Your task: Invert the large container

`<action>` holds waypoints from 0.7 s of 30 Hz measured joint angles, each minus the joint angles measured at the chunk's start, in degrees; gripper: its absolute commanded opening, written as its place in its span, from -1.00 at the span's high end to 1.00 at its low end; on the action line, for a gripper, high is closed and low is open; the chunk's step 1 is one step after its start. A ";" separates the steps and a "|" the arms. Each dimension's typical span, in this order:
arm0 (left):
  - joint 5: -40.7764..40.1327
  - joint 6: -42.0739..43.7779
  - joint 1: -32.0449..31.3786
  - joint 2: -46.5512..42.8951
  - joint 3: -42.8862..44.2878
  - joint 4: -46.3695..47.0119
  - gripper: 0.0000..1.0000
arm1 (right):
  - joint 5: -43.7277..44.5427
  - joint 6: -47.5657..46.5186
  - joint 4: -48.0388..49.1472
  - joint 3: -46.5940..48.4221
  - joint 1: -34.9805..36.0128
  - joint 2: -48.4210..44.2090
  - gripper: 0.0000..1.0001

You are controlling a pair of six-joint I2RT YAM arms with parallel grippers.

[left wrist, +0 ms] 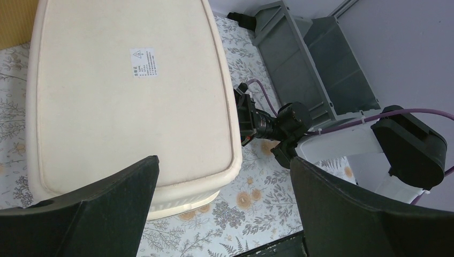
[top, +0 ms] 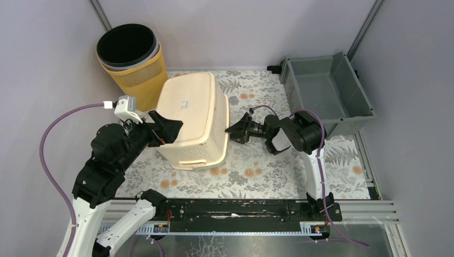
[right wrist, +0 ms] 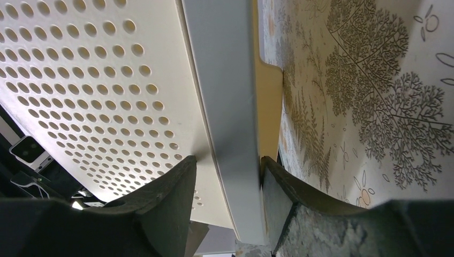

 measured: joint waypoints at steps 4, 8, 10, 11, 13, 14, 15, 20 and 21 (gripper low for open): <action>0.02 -0.13 0.00 0.00 0.00 0.00 -1.00 | -0.02 -0.44 -0.04 -0.46 -0.15 0.00 0.02; 0.09 -0.22 0.00 0.00 0.00 0.00 -1.00 | -0.02 -0.83 -0.13 -1.20 -0.33 0.00 0.10; 0.37 -0.35 0.00 0.00 0.00 0.00 -1.00 | -0.02 -1.11 -0.31 -1.62 -0.48 0.00 0.14; 0.42 -0.42 0.00 0.00 0.00 0.00 -1.00 | -0.02 -1.22 -0.46 -1.84 -0.55 0.00 0.16; 0.48 -0.50 0.00 0.00 -0.09 0.04 -1.00 | -0.02 -1.60 -0.68 -2.19 -0.66 0.00 0.21; 0.52 -0.55 0.00 0.00 -0.20 0.07 -1.00 | -0.02 -1.86 -0.79 -2.32 -0.70 0.00 0.23; 0.59 -0.55 0.00 0.00 -0.39 0.09 -1.00 | -0.02 -2.14 -0.81 -2.49 -0.74 0.00 0.26; 0.66 -0.55 0.00 0.63 -1.44 0.09 -1.00 | 0.00 -3.39 -0.81 -3.21 -0.96 0.00 0.29; 0.66 -0.55 0.00 1.09 -1.68 0.09 -1.00 | 0.00 -3.61 -0.79 -3.37 -1.01 0.00 0.29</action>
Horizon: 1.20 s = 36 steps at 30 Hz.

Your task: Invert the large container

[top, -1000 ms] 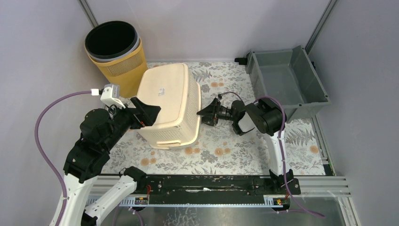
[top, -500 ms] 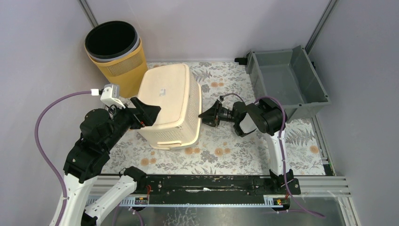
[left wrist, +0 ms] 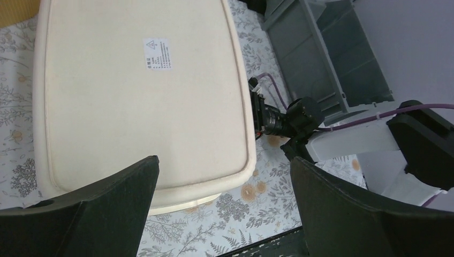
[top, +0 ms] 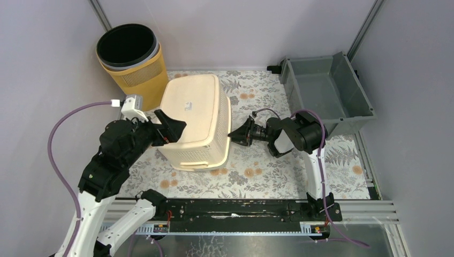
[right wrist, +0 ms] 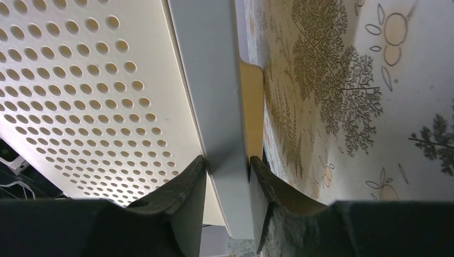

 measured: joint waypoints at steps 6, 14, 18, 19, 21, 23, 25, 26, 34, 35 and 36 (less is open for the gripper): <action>-0.87 0.04 0.00 4.33 -1.68 -0.37 -1.00 | -0.02 -1.44 -0.04 -1.20 -0.39 -0.04 0.31; -3.80 0.07 0.00 8.68 -5.22 -1.53 -1.00 | -0.04 -3.26 -0.07 -4.46 -1.46 -0.83 0.32; -4.59 0.07 0.00 8.68 -5.44 -1.51 -1.00 | -0.04 -3.89 0.15 -6.84 -1.88 -1.25 0.33; -4.79 0.07 0.00 8.68 -5.44 -1.51 -1.00 | 0.00 -4.11 0.31 -7.50 -1.92 -1.25 0.33; -4.85 0.07 0.00 8.79 -5.44 -1.51 -1.00 | 0.02 -4.90 0.70 -9.07 -1.97 -1.36 0.33; -4.87 0.07 0.00 8.96 -5.46 -1.49 -1.00 | 0.11 -5.35 1.05 -10.45 -2.05 -1.95 0.32; -4.85 0.07 0.00 9.09 -5.64 -1.44 -1.00 | 0.09 -5.77 2.21 -12.09 -2.27 -2.23 0.31; -4.87 0.07 0.00 9.20 -5.81 -1.42 -1.00 | 0.09 -5.86 2.38 -12.20 -2.29 -2.23 0.31; -4.79 0.07 0.00 10.14 -8.74 -1.29 -1.00 | -0.02 -6.21 7.30 -16.96 -3.67 -2.84 -0.03; -4.76 0.07 0.00 10.25 -9.07 -1.14 -1.00 | 0.00 -6.19 7.63 -17.77 -3.93 -3.45 -0.06; -4.76 0.07 0.00 10.34 -9.40 -0.94 -1.00 | -0.02 -6.12 7.61 -18.43 -4.17 -4.11 -0.09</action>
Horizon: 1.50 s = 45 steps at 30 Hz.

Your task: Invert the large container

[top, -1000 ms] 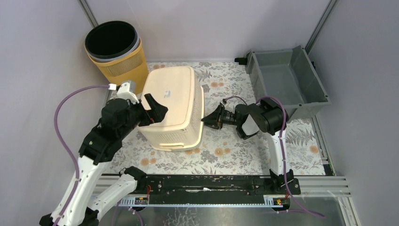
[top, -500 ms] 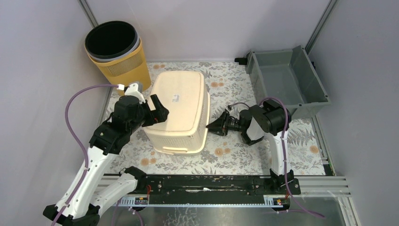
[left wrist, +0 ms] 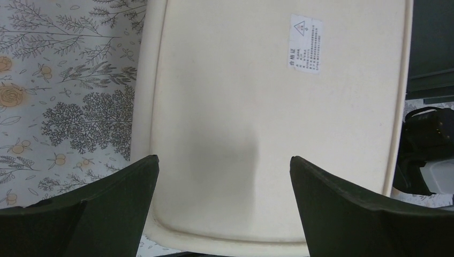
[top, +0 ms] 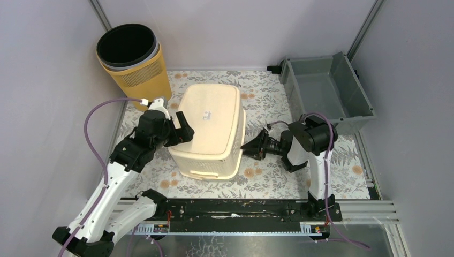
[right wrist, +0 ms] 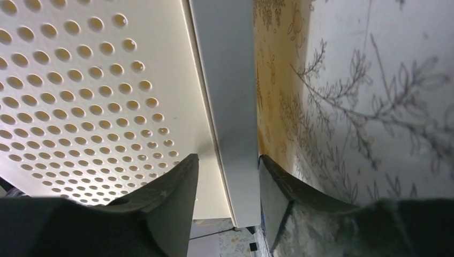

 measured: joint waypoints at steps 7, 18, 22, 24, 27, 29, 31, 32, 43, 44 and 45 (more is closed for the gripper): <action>0.70 -0.02 0.00 0.50 -1.57 1.38 -1.00 | 0.13 -3.04 -8.79 -2.21 -1.11 -7.48 -0.21; 2.60 -0.31 -0.07 0.70 -3.54 5.03 -1.00 | 10.14 -32.94 -64.17 7.23 -1.57 -30.77 -0.34; 2.67 -0.31 -0.07 0.52 -3.54 5.03 -1.00 | 13.81 -40.09 -76.67 9.62 -1.60 -35.80 -0.35; 2.67 -0.31 -0.07 0.07 -3.54 4.52 -1.00 | 15.54 -42.97 -82.38 10.45 -1.64 -38.91 -0.35; 2.67 -0.33 -0.07 -1.31 -3.43 3.67 -1.00 | 17.68 -47.87 -90.62 13.05 -1.38 -44.61 -0.36; 2.67 -0.37 -0.07 -2.64 -3.15 2.75 -1.00 | 19.30 -50.69 -95.51 16.02 -0.76 -48.46 -0.36; 2.64 -0.50 -0.07 -3.82 -2.80 2.12 -1.00 | 21.20 -53.00 -99.34 19.04 0.81 -51.45 -0.37; 2.64 -0.57 -0.07 -4.52 -2.36 1.53 -1.00 | 22.23 -54.16 -101.33 20.76 2.19 -52.74 -0.37; 1.84 -0.61 -0.07 -7.21 0.07 -0.87 -1.00 | 29.99 -60.54 -114.68 32.24 19.54 -56.28 -0.38; 1.73 -0.61 -0.07 -7.19 0.07 -0.94 -1.00 | 30.25 -60.87 -115.14 32.59 20.39 -56.24 -0.38; 1.49 -0.61 -0.07 -7.19 0.07 -0.94 -1.00 | 30.40 -61.29 -115.58 33.03 21.70 -56.13 -0.38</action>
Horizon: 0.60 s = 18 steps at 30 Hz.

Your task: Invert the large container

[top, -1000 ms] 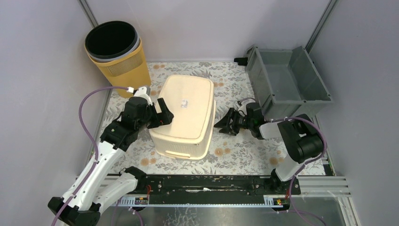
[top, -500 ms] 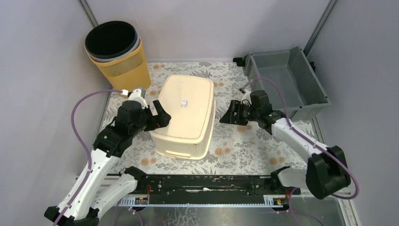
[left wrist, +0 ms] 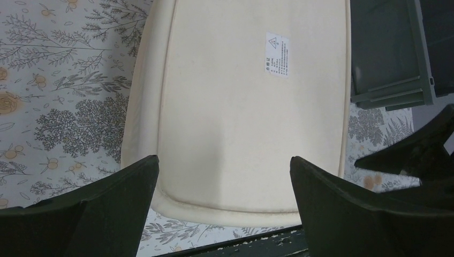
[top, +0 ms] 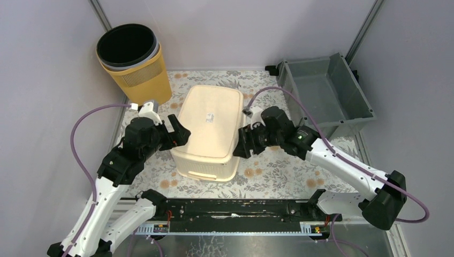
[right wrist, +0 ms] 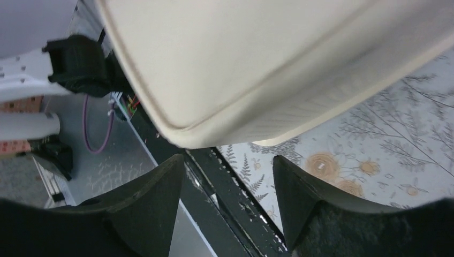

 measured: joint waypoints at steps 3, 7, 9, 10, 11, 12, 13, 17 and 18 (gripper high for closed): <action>-0.46 0.00 0.00 -0.02 0.00 -0.02 -1.00 | 0.44 -1.49 -1.11 1.79 6.34 0.68 -0.38; -0.72 0.00 0.00 -0.28 0.17 -0.15 -1.00 | 1.25 -3.63 -1.46 3.78 15.23 1.46 -0.38; -0.92 0.00 0.00 -0.42 0.59 -0.42 -1.00 | 1.62 -4.61 -1.66 4.72 19.45 1.84 -0.39; -1.05 0.00 0.00 -0.57 0.83 -0.50 -1.00 | 1.64 -4.98 -1.64 5.07 21.11 2.05 -0.39; -1.20 0.00 0.00 -0.74 1.01 -0.57 -1.00 | 1.60 -5.31 -1.46 5.33 22.51 2.38 -0.39; -1.44 -0.02 0.00 -0.92 1.31 -0.74 -1.00 | 1.60 -5.62 -1.22 5.60 23.56 2.82 -0.39; -1.68 -0.02 0.00 -1.07 1.60 -0.85 -1.00 | 1.57 -5.79 -0.98 5.92 24.26 3.52 -0.39; -2.64 -0.09 0.00 -1.95 2.73 -1.01 -1.00 | 1.84 -6.60 -0.39 8.15 25.66 8.20 -0.38; -2.93 -0.09 0.00 -2.14 3.08 -1.07 -1.00 | 2.29 -6.86 -0.24 8.87 25.94 9.70 -0.39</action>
